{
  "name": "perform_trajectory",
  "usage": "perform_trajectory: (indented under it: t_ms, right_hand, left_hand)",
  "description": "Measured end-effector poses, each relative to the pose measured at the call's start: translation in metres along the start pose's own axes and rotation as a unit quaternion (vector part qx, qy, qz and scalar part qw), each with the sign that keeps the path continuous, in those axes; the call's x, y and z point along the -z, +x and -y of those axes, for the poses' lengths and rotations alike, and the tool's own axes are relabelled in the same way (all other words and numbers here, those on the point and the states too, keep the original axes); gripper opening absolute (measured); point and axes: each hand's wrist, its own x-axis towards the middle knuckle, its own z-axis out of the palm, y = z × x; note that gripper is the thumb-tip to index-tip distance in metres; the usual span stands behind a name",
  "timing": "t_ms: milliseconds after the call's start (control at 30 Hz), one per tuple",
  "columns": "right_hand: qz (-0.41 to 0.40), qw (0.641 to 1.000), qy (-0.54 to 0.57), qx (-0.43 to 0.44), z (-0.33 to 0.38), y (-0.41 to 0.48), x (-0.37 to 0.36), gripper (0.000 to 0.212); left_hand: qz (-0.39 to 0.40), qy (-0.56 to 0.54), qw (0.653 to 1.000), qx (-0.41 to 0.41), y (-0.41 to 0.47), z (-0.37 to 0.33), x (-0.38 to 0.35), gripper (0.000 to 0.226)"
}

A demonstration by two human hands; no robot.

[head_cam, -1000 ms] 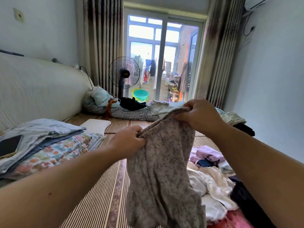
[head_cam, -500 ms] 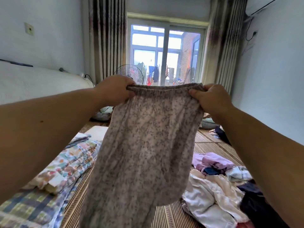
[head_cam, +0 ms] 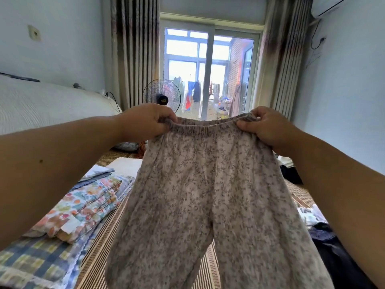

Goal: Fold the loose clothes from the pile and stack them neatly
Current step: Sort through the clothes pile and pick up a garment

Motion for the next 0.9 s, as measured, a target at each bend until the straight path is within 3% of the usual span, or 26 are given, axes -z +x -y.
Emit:
perform_trajectory:
  t_ms: [167,333,400,533,667,800,900]
  right_hand:
    - [0.081,0.996,0.028,-0.015,0.001,0.002,0.005,0.012]
    - [0.089,0.995,0.049,-0.015,0.005,0.001,0.004,0.003]
    - [0.089,0.995,0.05,-0.008,0.007,0.0,0.001,0.002]
    - [0.13,0.989,0.069,-0.01,0.011,-0.005,-0.004,0.006]
    - [0.198,0.979,0.03,0.041,0.024,-0.017,-0.005,0.009]
    - [0.245,0.967,0.007,0.072,0.04,-0.025,-0.008,0.014]
    - [0.171,0.984,0.004,0.058,0.039,-0.022,-0.011,0.008]
  left_hand:
    - [-0.032,-0.072,0.996,0.048,0.003,-0.001,-0.001,0.024]
    - [-0.037,-0.161,0.982,0.09,0.006,0.003,0.0,0.028]
    - [-0.03,-0.137,0.986,0.089,0.007,0.002,0.001,0.03]
    - [-0.031,0.011,0.997,0.071,0.013,-0.002,0.002,0.03]
    - [-0.042,0.039,0.997,0.056,0.017,-0.005,0.003,0.038]
    - [0.037,-0.052,0.997,0.05,0.015,-0.013,0.006,0.024]
    - [0.056,-0.156,0.983,0.076,0.012,-0.016,0.007,0.008]
